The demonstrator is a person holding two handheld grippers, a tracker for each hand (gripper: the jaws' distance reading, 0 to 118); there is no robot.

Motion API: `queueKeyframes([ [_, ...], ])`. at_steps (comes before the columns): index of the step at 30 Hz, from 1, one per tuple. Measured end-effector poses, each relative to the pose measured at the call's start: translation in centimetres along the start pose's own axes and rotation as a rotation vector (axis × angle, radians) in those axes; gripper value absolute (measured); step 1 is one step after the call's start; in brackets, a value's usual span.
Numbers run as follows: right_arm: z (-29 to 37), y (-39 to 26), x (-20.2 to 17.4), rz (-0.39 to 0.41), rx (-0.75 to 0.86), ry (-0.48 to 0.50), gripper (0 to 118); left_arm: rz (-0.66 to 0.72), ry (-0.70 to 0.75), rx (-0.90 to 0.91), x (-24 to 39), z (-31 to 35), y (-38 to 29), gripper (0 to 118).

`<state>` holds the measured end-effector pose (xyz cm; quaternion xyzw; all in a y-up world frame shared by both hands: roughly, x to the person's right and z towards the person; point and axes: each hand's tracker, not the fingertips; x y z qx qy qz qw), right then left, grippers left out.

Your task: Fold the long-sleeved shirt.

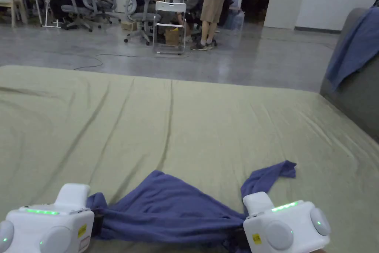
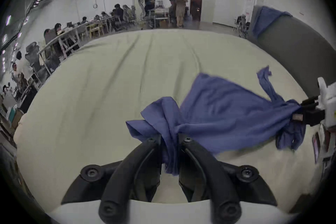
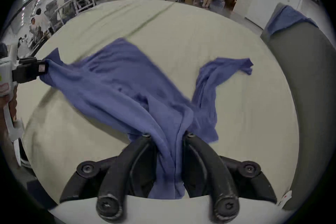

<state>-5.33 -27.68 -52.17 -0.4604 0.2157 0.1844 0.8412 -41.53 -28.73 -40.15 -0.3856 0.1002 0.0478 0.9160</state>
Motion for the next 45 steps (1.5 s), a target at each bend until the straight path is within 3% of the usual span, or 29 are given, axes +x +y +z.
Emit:
queueKeyframes([
  [4, 4.1, -4.7, -1.0, 0.117, 0.055, 0.002, 19, 0.028, -0.039, -0.015, -0.4, 4.8, -3.9, 12],
  [9, 8.8, -10.8, -3.0, 0.129, -0.004, 0.066, 19, 0.013, -0.063, -0.046, -0.3, 11.0, -8.5, 12],
  [14, 9.2, -15.6, -5.2, 0.183, -0.112, 0.06, 21, -0.002, -0.055, -0.127, -0.6, 14.3, -13.2, 12],
  [16, 8.6, -16.4, -5.3, 0.135, -0.167, 0.093, 38, 0.035, -0.064, -0.175, -1.0, 14.2, -14.6, 12],
  [17, 8.2, -16.5, -5.2, 0.109, -0.204, 0.11, 66, 0.07, -0.07, -0.204, -1.2, 13.9, -15.1, 13],
  [18, 7.9, -16.5, -4.9, 0.074, -0.221, 0.119, 83, 0.109, -0.089, -0.232, -1.5, 13.4, -15.6, 20],
  [19, 7.9, -16.6, -4.3, 0.023, -0.218, 0.118, 89, 0.137, -0.107, -0.266, -1.8, 12.8, -15.8, 36],
  [20, 8.6, -16.5, -3.8, -0.031, -0.2, 0.086, 89, 0.138, -0.083, -0.301, -2.0, 12.6, -15.7, 77],
  [21, 10.1, -16.1, -3.1, -0.077, -0.15, 0.032, 89, 0.134, -0.027, -0.307, -2.0, 12.9, -15.4, 105],
  [22, 11.8, -15.9, -2.7, -0.105, -0.092, 0.014, 89, 0.131, 0.002, -0.271, -2.1, 13.8, -15.1, 117],
  [25, 17.7, -16.6, -1.7, -0.148, 0.041, 0.079, 89, 0.122, -0.039, -0.02, -2.2, 18.5, -13.8, 118],
  [30, 23.0, -20.0, -3.1, -0.342, 0.141, 0.156, 89, 0.082, -0.112, -0.082, 0.0, 23.2, -14.4, 118],
  [31, 23.2, -20.8, -3.6, -0.372, 0.131, 0.186, 88, 0.072, -0.141, -0.095, 0.5, 23.6, -15.0, 114],
  [32, 23.2, -21.7, -4.1, -0.388, 0.13, 0.211, 74, 0.065, -0.149, -0.092, 1.0, 24.1, -15.5, 90],
  [33, 23.1, -22.3, -4.6, -0.389, 0.126, 0.227, 47, 0.055, -0.148, -0.098, 1.6, 24.2, -15.8, 50],
  [34, 22.7, -22.8, -5.3, -0.375, 0.108, 0.22, 11, 0.021, -0.138, -0.133, 2.2, 24.0, -16.0, 11],
  [35, 22.5, -23.3, -6.0, -0.365, 0.092, 0.2, 0, 0.011, -0.119, -0.161, 2.5, 23.7, -16.1, 3],
  [39, 22.2, -23.8, -6.7, -0.355, 0.106, 0.202, 0, 0.042, -0.173, -0.105, 3.0, 21.4, -12.4, 3],
  [40, 22.1, -23.7, -6.5, -0.368, 0.108, 0.209, 0, 0.05, -0.16, -0.078, 3.2, 20.2, -10.7, 16],
  [42, 21.8, -23.3, -6.2, -0.404, 0.121, 0.234, 0, 0.032, -0.126, -0.035, 3.9, 16.5, -6.7, 104],
  [43, 21.8, -23.1, -6.1, -0.412, 0.124, 0.238, 0, 0.021, -0.107, -0.048, 4.3, 14.3, -5.2, 118],
  [45, 21.6, -22.9, -5.9, -0.421, 0.128, 0.24, 0, 0.017, -0.095, -0.019, 5.0, 9.7, -2.7, 117],
])
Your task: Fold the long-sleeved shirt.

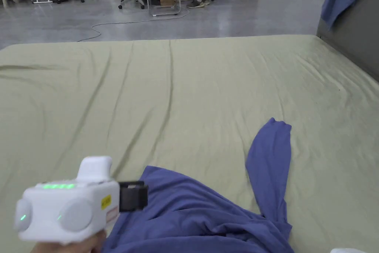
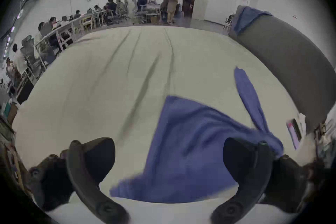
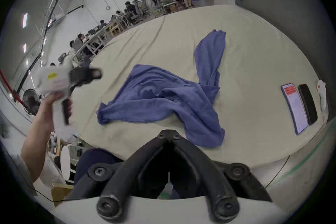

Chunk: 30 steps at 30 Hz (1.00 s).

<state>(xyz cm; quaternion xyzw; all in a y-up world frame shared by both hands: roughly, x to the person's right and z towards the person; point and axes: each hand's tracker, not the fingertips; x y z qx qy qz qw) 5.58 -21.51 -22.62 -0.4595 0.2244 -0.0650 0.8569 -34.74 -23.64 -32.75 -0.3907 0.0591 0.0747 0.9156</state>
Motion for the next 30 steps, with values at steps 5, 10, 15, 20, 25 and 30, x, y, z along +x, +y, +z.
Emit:
queueKeyframes([
  [5, -0.6, 0.0, 0.7, -0.024, -0.038, -0.039, 0, -0.057, 0.101, -0.139, 1.9, -12.3, 3.1, 91],
  [10, -2.4, 0.5, 0.6, -0.016, -0.092, -0.143, 0, -0.213, 0.144, -0.143, 5.3, -15.8, -0.7, 44],
  [15, -5.7, 2.5, 1.1, -0.047, -0.132, -0.29, 65, -0.228, 0.156, -0.103, 6.0, -13.1, 0.1, 6],
  [20, -9.0, 5.2, 2.0, -0.059, -0.174, -0.301, 118, -0.103, 0.078, -0.069, 3.7, -10.2, 2.7, 3],
  [25, -12.6, 6.3, 4.6, -0.142, -0.21, -0.271, 68, -0.075, 0.057, -0.032, 3.0, -6.9, 3.3, 3],
  [30, -12.0, 6.2, 4.5, -0.225, -0.191, -0.19, 9, -0.018, 0.031, 0.04, 2.2, -2.8, 2.9, 3],
])
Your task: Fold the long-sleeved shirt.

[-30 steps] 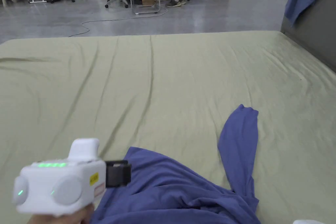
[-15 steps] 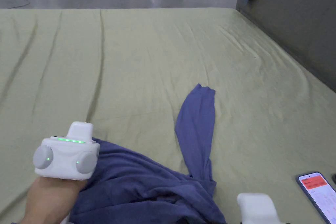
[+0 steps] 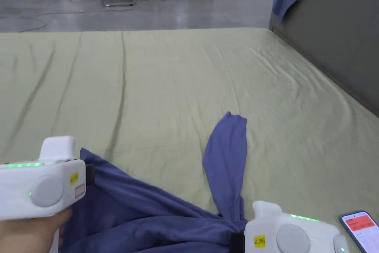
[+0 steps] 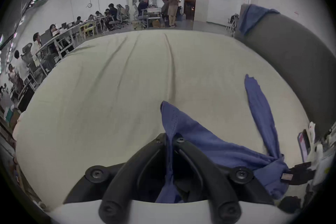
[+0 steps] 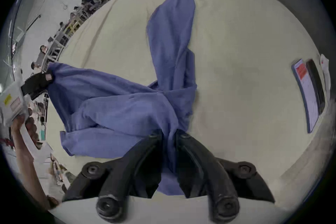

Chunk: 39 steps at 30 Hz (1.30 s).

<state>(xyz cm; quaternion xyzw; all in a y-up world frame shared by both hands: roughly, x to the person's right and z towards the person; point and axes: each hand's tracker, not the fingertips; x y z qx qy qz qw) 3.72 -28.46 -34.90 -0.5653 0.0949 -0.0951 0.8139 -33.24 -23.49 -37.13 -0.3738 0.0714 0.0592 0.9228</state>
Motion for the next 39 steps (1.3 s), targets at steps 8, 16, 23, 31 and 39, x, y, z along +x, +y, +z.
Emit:
queueKeyframes([
  [8, 11.5, -0.6, -5.0, 0.289, 0.463, 0.061, 7, 0.136, -0.093, 0.212, -1.5, 11.0, 2.8, 3],
  [16, 21.0, 10.8, -10.8, 0.457, 0.838, -0.03, 7, 0.157, -0.05, 0.43, -4.5, 16.5, 15.2, 3],
  [23, 25.3, 26.0, -15.2, 0.438, 0.889, -0.145, 7, 0.241, 0.06, 0.49, -8.7, 16.5, 27.3, 3],
  [31, 25.3, 37.6, -16.8, 0.381, 0.877, -0.228, 7, 0.36, 0.12, 0.496, -12.8, 12.6, 32.8, 2],
  [39, 17.2, 38.3, -15.2, 0.449, 0.77, -0.217, 7, 0.372, 0.124, 0.407, -14.7, 4.6, 28.9, 2],
])
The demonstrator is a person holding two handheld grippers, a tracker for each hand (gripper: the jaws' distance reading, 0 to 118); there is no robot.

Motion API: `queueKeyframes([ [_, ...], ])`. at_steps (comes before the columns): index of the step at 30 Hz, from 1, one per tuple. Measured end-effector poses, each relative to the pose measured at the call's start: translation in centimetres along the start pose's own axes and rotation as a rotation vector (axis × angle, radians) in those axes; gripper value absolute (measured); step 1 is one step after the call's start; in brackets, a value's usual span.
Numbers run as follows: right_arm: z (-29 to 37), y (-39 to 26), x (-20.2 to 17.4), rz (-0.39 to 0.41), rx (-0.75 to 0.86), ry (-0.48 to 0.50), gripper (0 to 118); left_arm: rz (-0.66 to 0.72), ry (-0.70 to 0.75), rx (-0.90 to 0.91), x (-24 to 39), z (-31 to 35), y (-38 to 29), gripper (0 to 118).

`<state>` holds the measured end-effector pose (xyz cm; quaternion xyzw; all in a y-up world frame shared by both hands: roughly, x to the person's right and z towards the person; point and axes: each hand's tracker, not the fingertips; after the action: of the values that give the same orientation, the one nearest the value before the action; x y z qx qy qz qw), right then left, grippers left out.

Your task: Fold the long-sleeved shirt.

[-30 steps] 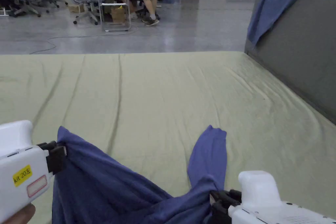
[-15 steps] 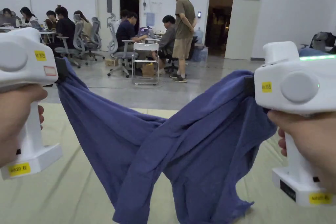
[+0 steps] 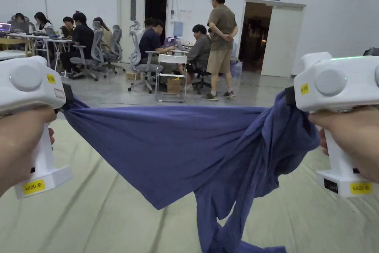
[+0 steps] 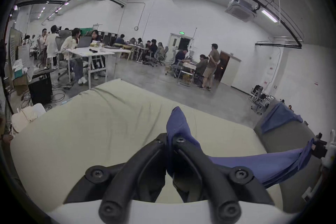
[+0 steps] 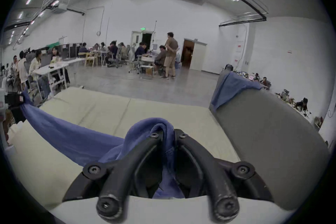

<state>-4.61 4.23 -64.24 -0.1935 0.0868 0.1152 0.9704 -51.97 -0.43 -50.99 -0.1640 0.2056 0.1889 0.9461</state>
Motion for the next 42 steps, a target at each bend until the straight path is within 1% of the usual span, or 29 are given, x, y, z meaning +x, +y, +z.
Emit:
queueKeyframes([
  [2, -1.7, -3.5, -0.7, 0.027, -0.064, 0.029, 7, -0.013, 0.019, -0.069, -1.1, -1.4, -3.1, 2],
  [6, -4.0, -12.6, -2.1, 0.091, -0.182, 0.087, 7, -0.011, 0.032, -0.219, -3.8, -3.1, -10.7, 2],
  [9, -4.0, -20.1, -2.7, 0.138, -0.265, 0.129, 7, -0.032, 0.024, -0.298, -5.9, -2.3, -16.4, 2],
  [10, -3.6, -22.4, -2.7, 0.136, -0.296, 0.137, 7, -0.036, 0.031, -0.308, -6.5, -1.7, -18.1, 2],
  [11, -3.2, -25.1, -2.8, 0.153, -0.337, 0.154, 7, -0.034, 0.032, -0.327, -7.5, -1.3, -20.1, 2],
  [13, -0.9, -29.1, -2.7, 0.201, -0.363, 0.177, 7, -0.028, 0.02, -0.411, -9.3, -0.1, -23.4, 2],
  [17, 6.3, -35.4, -1.9, 0.283, -0.358, 0.259, 7, -0.019, 0.024, -0.452, -11.9, 5.6, -28.1, 2],
  [19, 10.5, -37.4, -1.9, 0.313, -0.363, 0.258, 7, 0.007, 0.004, -0.471, -13.0, 8.9, -29.4, 2],
  [21, 13.9, -39.1, -1.7, 0.361, -0.37, 0.275, 7, 0.037, -0.002, -0.481, -14.2, 12.2, -30.4, 2],
  [22, 15.3, -39.8, -1.7, 0.364, -0.379, 0.279, 7, 0.04, -0.01, -0.492, -14.6, 13.4, -31.0, 2],
  [23, 16.9, -40.4, -2.3, 0.394, -0.447, 0.281, 7, 0.037, -0.006, -0.497, -14.9, 14.7, -31.6, 2],
  [24, 18.0, -41.2, -2.5, 0.404, -0.486, 0.273, 7, 0.033, -0.001, -0.498, -15.6, 15.8, -32.4, 2],
  [26, 19.8, -42.1, -2.8, 0.389, -0.536, 0.301, 7, 0.014, 0.015, -0.512, -16.2, 17.4, -33.5, 2],
  [28, 21.1, -42.7, -3.1, 0.405, -0.536, 0.291, 7, 0.014, 0.029, -0.531, -16.6, 19.1, -34.6, 2],
  [30, 21.6, -43.3, -3.4, 0.43, -0.581, 0.287, 7, 0.017, 0.042, -0.556, -17.2, 20.0, -35.5, 2],
  [31, 21.2, -43.6, -3.1, 0.422, -0.604, 0.297, 7, 0.013, 0.055, -0.57, -17.4, 20.1, -35.9, 2],
  [33, 20.2, -44.3, -3.1, 0.379, -0.683, 0.32, 7, 0.017, 0.074, -0.591, -17.9, 19.9, -36.9, 2],
  [35, 18.9, -44.7, -3.0, 0.332, -0.716, 0.306, 7, 0.031, 0.091, -0.623, -18.4, 18.8, -37.8, 2],
  [36, 18.1, -45.1, -2.7, 0.295, -0.757, 0.309, 7, 0.051, 0.089, -0.652, -18.4, 18.3, -38.5, 3],
  [37, 17.4, -45.2, -2.4, 0.266, -0.781, 0.312, 10, 0.07, 0.087, -0.683, -18.7, 17.8, -38.9, 4],
  [38, 17.1, -45.2, -2.0, 0.227, -0.796, 0.29, 27, 0.096, 0.083, -0.718, -18.9, 17.5, -39.2, 21],
  [39, 16.8, -44.8, -1.2, 0.218, -0.805, 0.22, 48, 0.142, 0.058, -0.713, -19.2, 17.7, -39.1, 40],
  [40, 17.1, -44.2, -0.8, 0.205, -0.813, 0.181, 72, 0.187, 0.022, -0.664, -18.6, 18.6, -38.3, 57],
  [41, 18.2, -43.5, 0.2, 0.183, -0.782, 0.181, 87, 0.194, 0.029, -0.643, -18.0, 19.6, -37.4, 91],
  [42, 19.6, -42.3, 1.3, 0.109, -0.726, 0.225, 87, 0.18, 0.022, -0.612, -17.5, 20.7, -36.6, 109],
])
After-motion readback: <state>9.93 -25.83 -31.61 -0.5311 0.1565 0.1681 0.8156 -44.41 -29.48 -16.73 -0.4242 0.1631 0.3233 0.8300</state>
